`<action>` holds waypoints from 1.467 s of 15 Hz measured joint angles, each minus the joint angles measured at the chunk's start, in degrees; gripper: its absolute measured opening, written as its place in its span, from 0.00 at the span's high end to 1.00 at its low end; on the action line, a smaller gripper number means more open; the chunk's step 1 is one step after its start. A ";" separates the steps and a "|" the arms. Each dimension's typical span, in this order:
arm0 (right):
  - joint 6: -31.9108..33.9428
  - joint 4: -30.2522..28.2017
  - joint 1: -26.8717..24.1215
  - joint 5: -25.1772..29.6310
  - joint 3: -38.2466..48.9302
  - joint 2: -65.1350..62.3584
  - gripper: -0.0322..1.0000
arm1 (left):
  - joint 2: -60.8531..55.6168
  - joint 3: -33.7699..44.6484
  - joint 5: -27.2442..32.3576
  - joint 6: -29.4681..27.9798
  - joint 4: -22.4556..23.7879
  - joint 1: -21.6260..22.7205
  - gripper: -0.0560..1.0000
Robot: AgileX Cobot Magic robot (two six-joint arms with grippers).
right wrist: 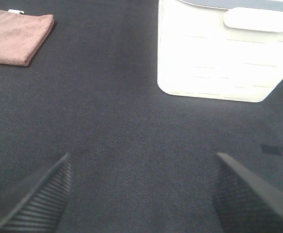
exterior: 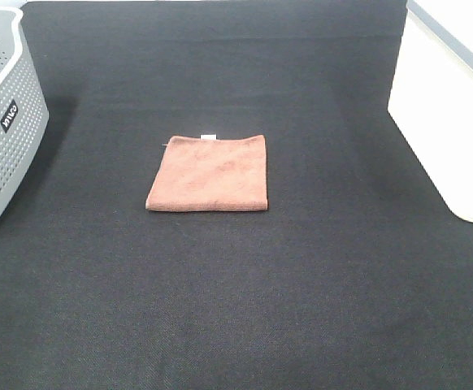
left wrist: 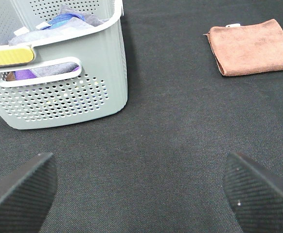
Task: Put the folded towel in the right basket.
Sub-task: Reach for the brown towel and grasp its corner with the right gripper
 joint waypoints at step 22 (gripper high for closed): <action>0.00 0.00 0.00 0.00 0.00 0.00 0.25 | 0.00 0.00 0.00 0.00 0.00 0.00 0.11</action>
